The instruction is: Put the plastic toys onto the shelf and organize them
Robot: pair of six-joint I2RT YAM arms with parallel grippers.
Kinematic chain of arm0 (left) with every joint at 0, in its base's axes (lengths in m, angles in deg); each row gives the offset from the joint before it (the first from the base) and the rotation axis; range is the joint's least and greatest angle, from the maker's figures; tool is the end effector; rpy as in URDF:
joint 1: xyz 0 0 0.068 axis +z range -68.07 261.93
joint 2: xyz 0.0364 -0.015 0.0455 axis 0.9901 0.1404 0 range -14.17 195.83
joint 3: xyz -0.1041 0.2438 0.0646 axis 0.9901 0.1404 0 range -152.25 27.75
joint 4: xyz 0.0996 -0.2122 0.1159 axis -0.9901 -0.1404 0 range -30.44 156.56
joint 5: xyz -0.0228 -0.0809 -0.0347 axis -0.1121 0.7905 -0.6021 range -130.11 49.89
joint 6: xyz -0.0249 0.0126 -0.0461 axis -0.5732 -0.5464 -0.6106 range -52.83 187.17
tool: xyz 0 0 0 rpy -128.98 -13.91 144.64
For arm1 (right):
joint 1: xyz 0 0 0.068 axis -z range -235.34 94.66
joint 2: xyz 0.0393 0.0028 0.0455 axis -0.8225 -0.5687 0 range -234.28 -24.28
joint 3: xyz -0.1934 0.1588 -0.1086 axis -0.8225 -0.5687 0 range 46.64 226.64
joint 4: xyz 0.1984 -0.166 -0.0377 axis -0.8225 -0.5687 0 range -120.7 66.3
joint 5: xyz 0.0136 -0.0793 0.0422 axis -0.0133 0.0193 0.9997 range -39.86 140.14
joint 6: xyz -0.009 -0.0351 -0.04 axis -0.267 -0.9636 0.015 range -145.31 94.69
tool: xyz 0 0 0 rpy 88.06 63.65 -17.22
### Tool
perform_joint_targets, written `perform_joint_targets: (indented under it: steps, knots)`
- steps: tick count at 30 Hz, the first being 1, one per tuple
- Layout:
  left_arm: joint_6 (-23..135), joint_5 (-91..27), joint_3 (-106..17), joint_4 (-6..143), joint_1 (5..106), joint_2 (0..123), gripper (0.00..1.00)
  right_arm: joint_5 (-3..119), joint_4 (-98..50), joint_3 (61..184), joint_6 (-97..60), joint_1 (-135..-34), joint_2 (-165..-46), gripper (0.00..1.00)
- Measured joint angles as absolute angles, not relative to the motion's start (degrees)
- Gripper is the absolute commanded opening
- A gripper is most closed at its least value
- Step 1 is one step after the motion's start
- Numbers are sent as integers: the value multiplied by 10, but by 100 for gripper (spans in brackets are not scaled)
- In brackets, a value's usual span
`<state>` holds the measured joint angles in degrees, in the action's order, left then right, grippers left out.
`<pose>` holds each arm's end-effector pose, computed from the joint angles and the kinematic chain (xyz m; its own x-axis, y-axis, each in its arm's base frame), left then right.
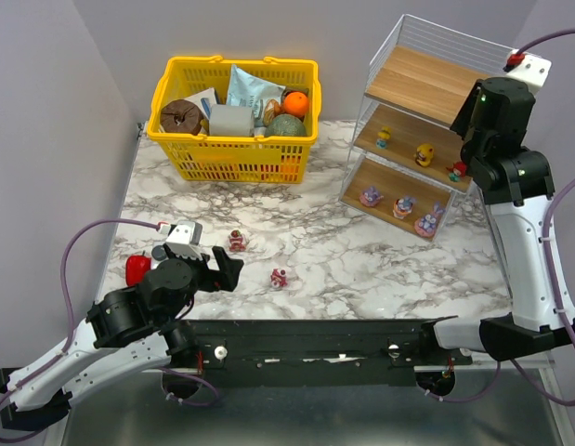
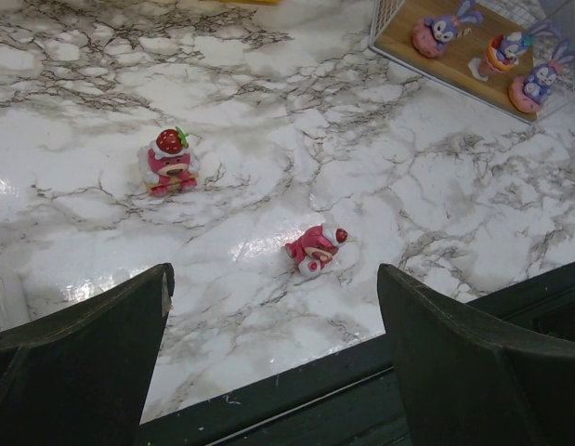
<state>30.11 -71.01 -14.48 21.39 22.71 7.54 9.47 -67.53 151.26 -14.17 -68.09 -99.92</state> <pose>0.0556 -0.0577 0.3097 -0.4706 -0.2203 -0.8544 0.2691 0.8863 -0.3768 0.2366 0.0297 0.5145 -0.1589 0.1143 -0.9807 0.4868 0.8732 0.0229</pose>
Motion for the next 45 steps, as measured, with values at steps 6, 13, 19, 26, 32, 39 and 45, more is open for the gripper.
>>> perform_joint_targets:
  steps: [6, 13, 19, 26, 32, 39, 45]
  knots:
    - [301, -710, -145, 214, 227, 75, 99, 96, -673, 1514, -138, -665, -1010, 59]
    - [301, -710, -145, 214, 227, 75, 99, 96, -671, 1514, -129, -662, -1012, 61]
    - [301, -710, -145, 214, 227, 75, 99, 95, -671, 1514, -126, -662, -1012, 68]
    - [301, -710, -145, 214, 227, 75, 99, 89, -683, 1510, -128, -661, -1009, 75]
    - [301, -710, -145, 214, 227, 75, 99, 91, -685, 1499, -127, -661, -997, 80]
    - [301, -710, -145, 214, 227, 75, 99, 137, -694, 1473, -128, -661, -946, 83]
    - [301, -710, -145, 214, 227, 75, 99, 192, -700, 1454, -128, -661, -901, 86]
